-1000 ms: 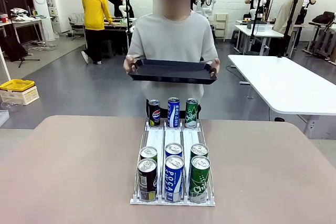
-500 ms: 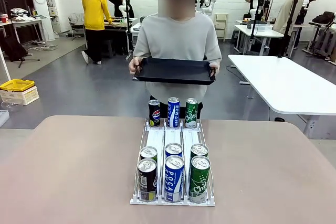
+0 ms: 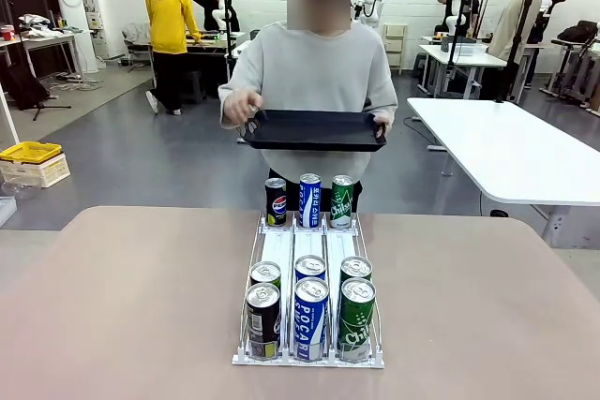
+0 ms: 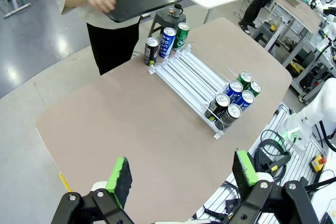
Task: Retrieve and hand over the desired beverage to the person.
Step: Pick up a can of the same type that the person held from the Automatic Can Dispenser.
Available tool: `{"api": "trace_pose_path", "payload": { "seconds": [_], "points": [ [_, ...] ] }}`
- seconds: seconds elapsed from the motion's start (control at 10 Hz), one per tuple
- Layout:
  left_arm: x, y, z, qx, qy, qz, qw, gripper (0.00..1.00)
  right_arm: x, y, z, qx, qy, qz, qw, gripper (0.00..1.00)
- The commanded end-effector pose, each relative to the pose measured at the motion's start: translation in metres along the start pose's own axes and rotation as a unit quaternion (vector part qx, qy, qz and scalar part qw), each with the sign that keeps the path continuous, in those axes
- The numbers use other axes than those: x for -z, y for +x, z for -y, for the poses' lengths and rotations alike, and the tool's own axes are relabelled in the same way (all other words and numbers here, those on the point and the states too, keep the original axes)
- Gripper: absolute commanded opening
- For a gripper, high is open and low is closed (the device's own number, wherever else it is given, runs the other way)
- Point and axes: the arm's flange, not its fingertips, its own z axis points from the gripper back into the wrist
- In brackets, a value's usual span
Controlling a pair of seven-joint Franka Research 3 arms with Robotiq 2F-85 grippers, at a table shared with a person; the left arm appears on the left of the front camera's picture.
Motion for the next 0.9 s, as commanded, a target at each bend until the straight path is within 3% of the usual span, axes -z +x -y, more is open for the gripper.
{"api": "trace_pose_path", "payload": {
  "seconds": [0.0,0.8],
  "points": [
    [-0.0020,0.0017,0.0001,0.007,-0.004,0.002,1.000,1.00,0.0016,-0.0004,-0.0014,-0.002,0.006,-0.001,1.000,1.00],
    [-0.0020,0.0017,0.0001,0.007,-0.004,0.002,1.000,1.00,0.0016,-0.0004,-0.0014,-0.002,0.006,-0.001,1.000,1.00]
  ]
}}
